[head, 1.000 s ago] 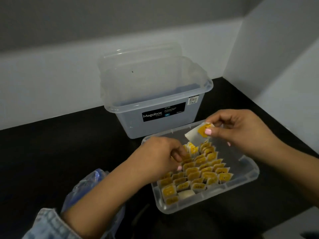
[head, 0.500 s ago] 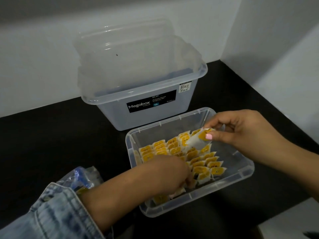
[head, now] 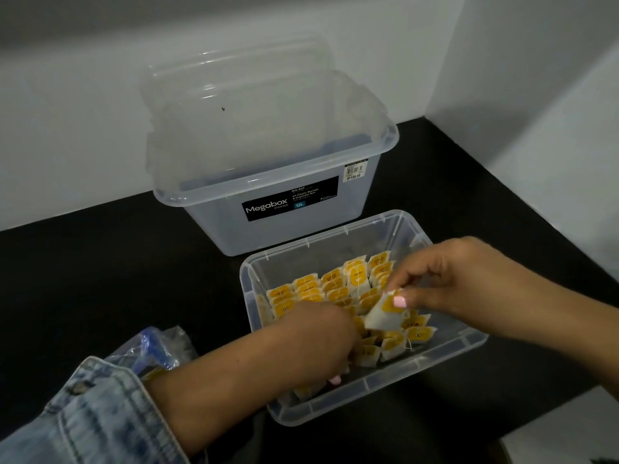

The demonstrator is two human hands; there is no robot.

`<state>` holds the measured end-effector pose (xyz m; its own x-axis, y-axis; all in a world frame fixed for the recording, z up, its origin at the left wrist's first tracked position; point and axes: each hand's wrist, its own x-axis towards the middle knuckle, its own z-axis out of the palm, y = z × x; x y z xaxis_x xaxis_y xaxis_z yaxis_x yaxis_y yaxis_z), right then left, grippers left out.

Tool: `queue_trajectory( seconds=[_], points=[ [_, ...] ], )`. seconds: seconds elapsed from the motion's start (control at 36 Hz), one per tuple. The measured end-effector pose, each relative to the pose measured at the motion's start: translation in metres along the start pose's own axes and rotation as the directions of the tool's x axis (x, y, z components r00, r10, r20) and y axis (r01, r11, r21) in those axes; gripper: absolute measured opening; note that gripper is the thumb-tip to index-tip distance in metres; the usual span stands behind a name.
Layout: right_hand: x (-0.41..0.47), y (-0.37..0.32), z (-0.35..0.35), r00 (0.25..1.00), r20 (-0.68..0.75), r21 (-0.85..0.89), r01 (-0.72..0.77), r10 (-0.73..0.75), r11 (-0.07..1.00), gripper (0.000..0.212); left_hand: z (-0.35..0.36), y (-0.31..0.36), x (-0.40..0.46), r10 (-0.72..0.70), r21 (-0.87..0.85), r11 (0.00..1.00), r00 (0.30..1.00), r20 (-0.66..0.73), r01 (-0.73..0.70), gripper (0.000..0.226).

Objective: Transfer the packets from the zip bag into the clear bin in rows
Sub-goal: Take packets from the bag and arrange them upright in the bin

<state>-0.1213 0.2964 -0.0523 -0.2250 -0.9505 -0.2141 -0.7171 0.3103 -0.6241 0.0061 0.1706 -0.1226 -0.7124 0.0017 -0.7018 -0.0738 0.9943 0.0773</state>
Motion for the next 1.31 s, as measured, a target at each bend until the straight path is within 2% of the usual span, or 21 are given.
queue_trajectory(
  seconds=[0.11,0.28,0.33,0.44,0.53,0.56,0.64,0.69,0.78,0.83,0.89,1.0,1.14,1.25,1.31],
  points=[
    [0.0,-0.007,0.008,0.989,0.148,-0.137,0.015,0.006,0.99,0.006,-0.003,0.001,0.001,-0.076,0.023,0.997,0.996,-0.036,0.077,0.037],
    [0.004,-0.012,0.023,0.958,0.284,-0.279,0.048,0.035,0.959,0.015,-0.001,-0.002,-0.002,-0.094,-0.042,0.995,0.981,-0.17,0.088,0.03],
    [0.006,-0.013,0.025,0.95,0.309,-0.31,0.06,0.041,0.949,0.015,-0.001,-0.001,-0.002,-0.098,-0.056,0.994,0.981,-0.165,0.09,0.027],
    [0.01,-0.012,0.022,0.954,0.296,-0.39,0.07,0.052,0.918,0.018,-0.001,0.002,-0.005,-0.034,-0.036,0.999,0.995,-0.095,0.031,0.027],
    [0.011,-0.013,0.02,0.951,0.302,-0.428,0.077,0.062,0.9,0.018,0.01,0.002,-0.008,0.024,-0.076,0.996,0.958,-0.286,-0.048,0.017],
    [0.011,-0.013,0.021,0.951,0.303,-0.433,0.081,0.06,0.898,0.017,0.011,0.003,-0.008,0.035,-0.058,0.997,0.957,-0.289,-0.054,0.017],
    [0.012,-0.013,0.026,0.949,0.313,-0.452,0.106,0.047,0.886,0.019,0.008,0.004,-0.003,0.019,0.031,0.999,0.993,-0.114,-0.016,0.028],
    [0.013,-0.011,0.029,0.949,0.313,-0.461,0.109,0.046,0.881,0.02,0.006,0.005,0.0,0.002,0.051,0.999,0.996,-0.093,0.003,0.03],
    [0.015,-0.01,0.036,0.948,0.313,-0.49,0.112,0.054,0.865,0.017,0.012,0.005,-0.002,-0.003,0.0,1.0,0.986,-0.169,0.003,0.025],
    [0.017,-0.011,0.041,0.959,0.276,-0.546,0.103,0.063,0.831,0.017,0.014,0.004,-0.005,0.01,-0.048,0.999,0.959,-0.285,-0.025,0.02],
    [0.018,-0.012,0.047,0.964,0.252,-0.591,0.088,0.08,0.802,0.018,0.011,0.005,-0.008,-0.012,-0.062,0.998,0.958,-0.286,-0.006,0.02],
    [0.023,-0.02,0.051,0.958,0.271,-0.594,0.088,0.096,0.8,0.02,0.001,0.006,-0.007,-0.132,-0.064,0.99,0.983,-0.127,0.124,0.031],
    [0.03,-0.03,0.048,0.929,0.361,-0.477,0.111,0.079,0.872,0.023,-0.001,0.005,-0.012,-0.171,-0.131,0.98,0.97,-0.173,0.149,0.032],
    [0.031,-0.03,0.05,0.926,0.375,-0.461,0.144,0.045,0.876,0.019,-0.008,0.004,-0.014,-0.256,-0.186,0.956,0.956,-0.146,0.227,0.037],
    [0.034,-0.03,0.052,0.923,0.383,-0.467,0.152,0.044,0.871,0.018,-0.009,0.001,-0.017,-0.275,-0.208,0.949,0.945,-0.176,0.238,0.035]
  ],
)
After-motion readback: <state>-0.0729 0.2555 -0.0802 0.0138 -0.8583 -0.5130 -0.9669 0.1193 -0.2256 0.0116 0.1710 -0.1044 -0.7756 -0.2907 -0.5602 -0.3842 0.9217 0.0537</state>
